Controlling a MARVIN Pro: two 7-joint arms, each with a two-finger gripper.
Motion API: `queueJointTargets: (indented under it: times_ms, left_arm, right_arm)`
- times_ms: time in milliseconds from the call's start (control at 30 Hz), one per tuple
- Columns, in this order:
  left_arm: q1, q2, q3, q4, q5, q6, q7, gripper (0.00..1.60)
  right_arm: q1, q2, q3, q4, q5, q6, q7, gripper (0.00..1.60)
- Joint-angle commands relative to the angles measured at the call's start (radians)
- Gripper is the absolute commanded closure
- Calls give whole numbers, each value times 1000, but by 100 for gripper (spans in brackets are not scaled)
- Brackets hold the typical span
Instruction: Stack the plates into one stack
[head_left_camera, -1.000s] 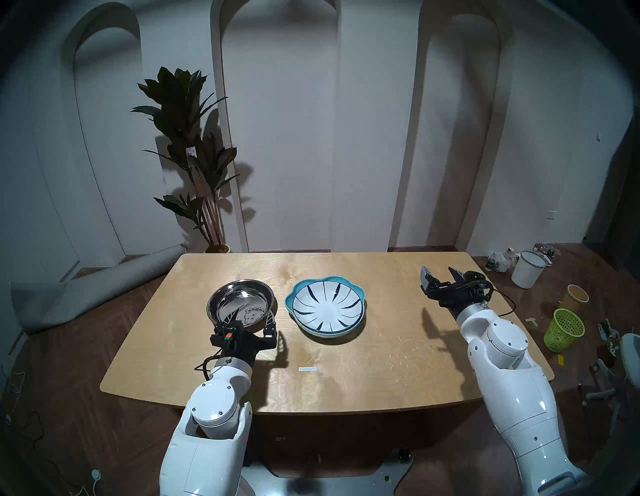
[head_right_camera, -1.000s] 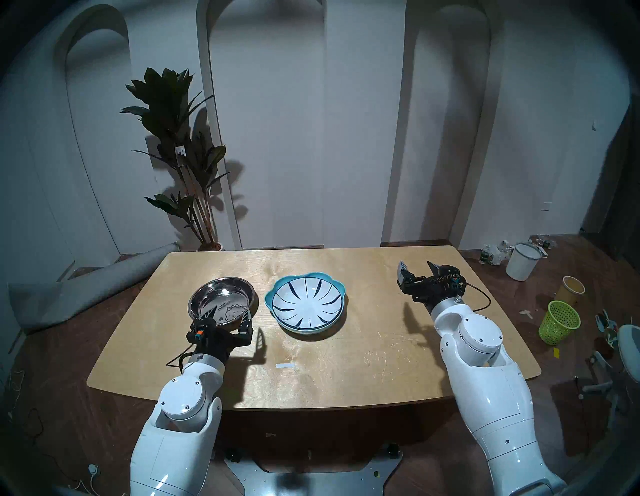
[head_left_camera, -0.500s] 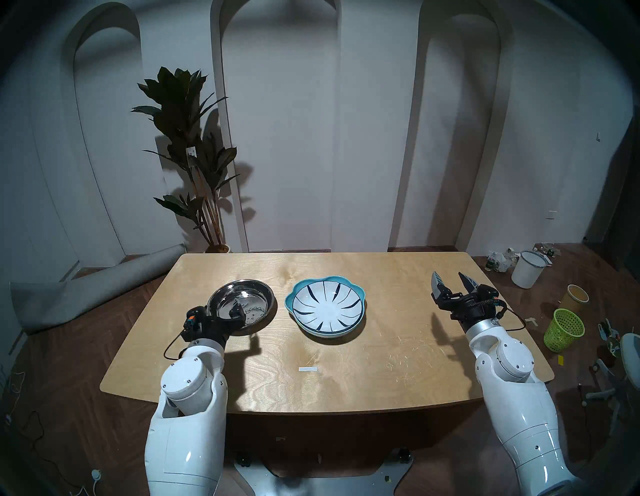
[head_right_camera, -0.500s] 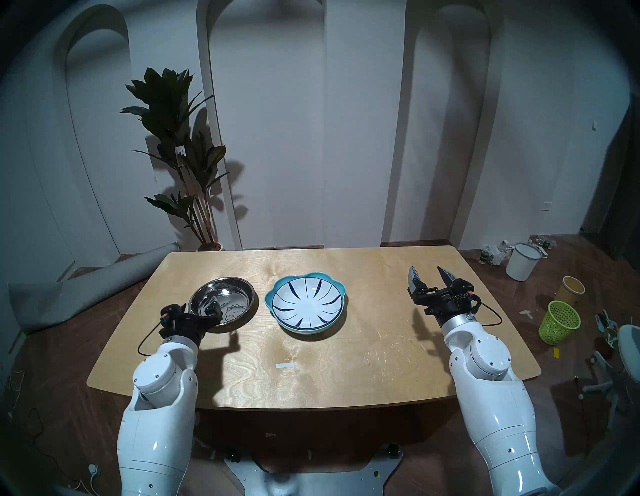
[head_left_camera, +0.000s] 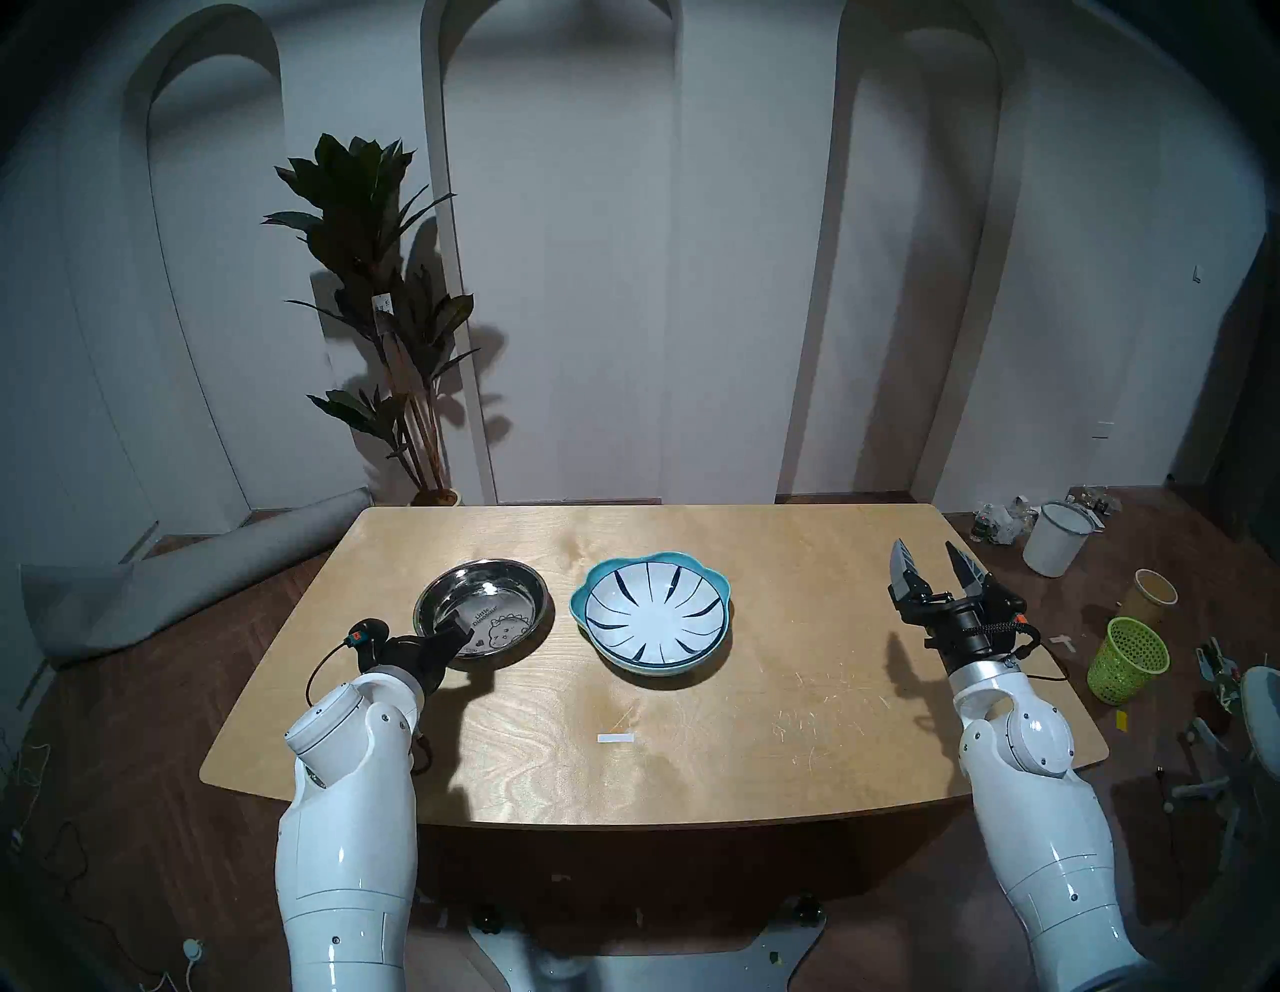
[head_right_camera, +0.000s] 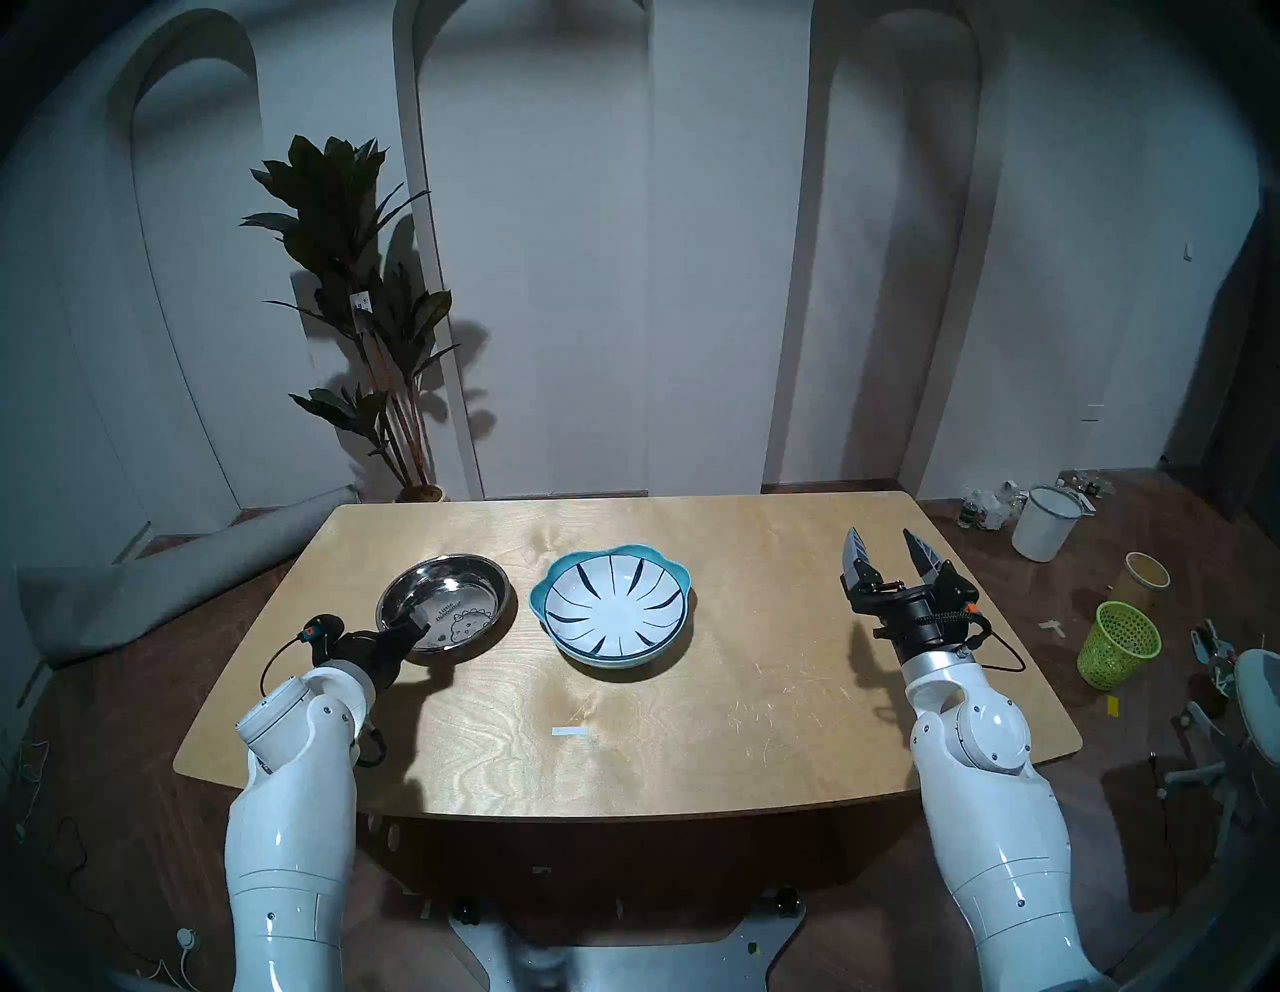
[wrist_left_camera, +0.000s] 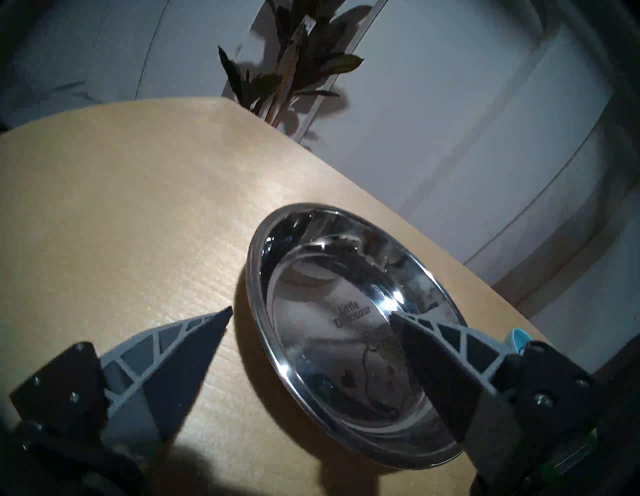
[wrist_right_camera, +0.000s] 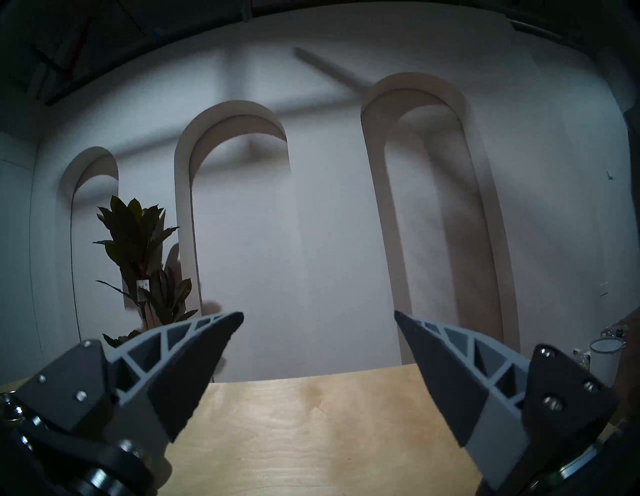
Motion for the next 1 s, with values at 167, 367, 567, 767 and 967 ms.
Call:
queueJointTargets:
  times_ms: [167, 367, 567, 767, 967]
  left_arm:
    - [-160, 45, -14, 63, -63, 128, 25, 0]
    - [-204, 57, -8, 129, -69, 184, 43, 0]
    - [-221, 70, 15, 151, -65, 215, 57, 36]
    - [-230, 76, 36, 178, -62, 218, 67, 123]
    - [-233, 81, 54, 190, -60, 217, 70, 160]
  right_arm:
    - [30, -19, 21, 3, 30, -71, 23, 0]
    - [33, -24, 31, 7, 36, -87, 28, 0]
    - [36, -28, 39, 7, 37, -95, 25, 0]
    - [41, -31, 48, 6, 44, -93, 24, 0]
    - [46, -28, 56, 10, 47, -90, 25, 0]
